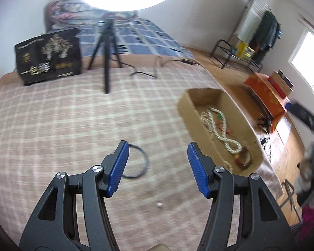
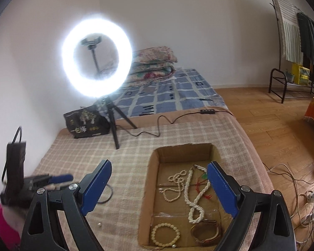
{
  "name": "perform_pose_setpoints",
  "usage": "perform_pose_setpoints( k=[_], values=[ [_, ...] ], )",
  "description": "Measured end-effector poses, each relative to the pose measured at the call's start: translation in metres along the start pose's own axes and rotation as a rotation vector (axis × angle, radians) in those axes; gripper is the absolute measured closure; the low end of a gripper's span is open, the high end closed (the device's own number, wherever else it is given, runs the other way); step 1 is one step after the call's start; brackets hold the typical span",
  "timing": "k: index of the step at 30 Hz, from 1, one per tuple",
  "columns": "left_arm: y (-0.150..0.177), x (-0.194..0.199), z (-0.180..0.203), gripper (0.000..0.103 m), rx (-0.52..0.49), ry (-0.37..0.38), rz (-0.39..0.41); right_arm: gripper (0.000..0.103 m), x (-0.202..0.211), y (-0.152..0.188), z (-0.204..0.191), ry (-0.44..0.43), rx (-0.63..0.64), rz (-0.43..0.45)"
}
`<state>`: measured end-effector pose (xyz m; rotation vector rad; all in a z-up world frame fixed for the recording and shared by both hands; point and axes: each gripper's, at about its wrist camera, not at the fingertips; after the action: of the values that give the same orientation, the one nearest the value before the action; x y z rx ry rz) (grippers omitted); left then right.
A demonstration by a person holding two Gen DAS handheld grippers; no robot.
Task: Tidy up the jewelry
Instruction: 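Move the left tool to the blue-black bangle while the right tool approaches the pearl earring, then close the left tool on the bangle rim while the right tool grasps the pearl earring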
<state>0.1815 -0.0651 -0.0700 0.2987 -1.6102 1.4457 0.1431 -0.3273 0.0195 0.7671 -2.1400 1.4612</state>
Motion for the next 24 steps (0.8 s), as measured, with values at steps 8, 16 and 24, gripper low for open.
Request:
perform_pose_setpoints(
  k=[8, 16, 24],
  values=[
    [0.002, -0.002, -0.036, 0.043, 0.059, -0.001, -0.025, 0.013, -0.004, 0.049, -0.049, -0.077, 0.108, -0.090],
    [0.010, -0.029, -0.047, 0.046, 0.079, 0.007, -0.082, 0.024, -0.025, 0.103, -0.073, -0.098, 0.143, -0.203],
    [0.027, -0.063, -0.056, 0.067, 0.075, 0.004, -0.187, 0.056, -0.070, 0.155, -0.074, -0.085, 0.132, -0.350]
  ],
)
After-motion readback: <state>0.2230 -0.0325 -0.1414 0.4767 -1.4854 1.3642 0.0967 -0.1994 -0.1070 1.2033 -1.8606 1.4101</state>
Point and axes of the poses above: each gripper's, at about its wrist camera, not at the fingertips, and x roughly against the way its jaws point, z to its right, y to its underside, and after that the axes turned 15 degrees about -x, right-handed
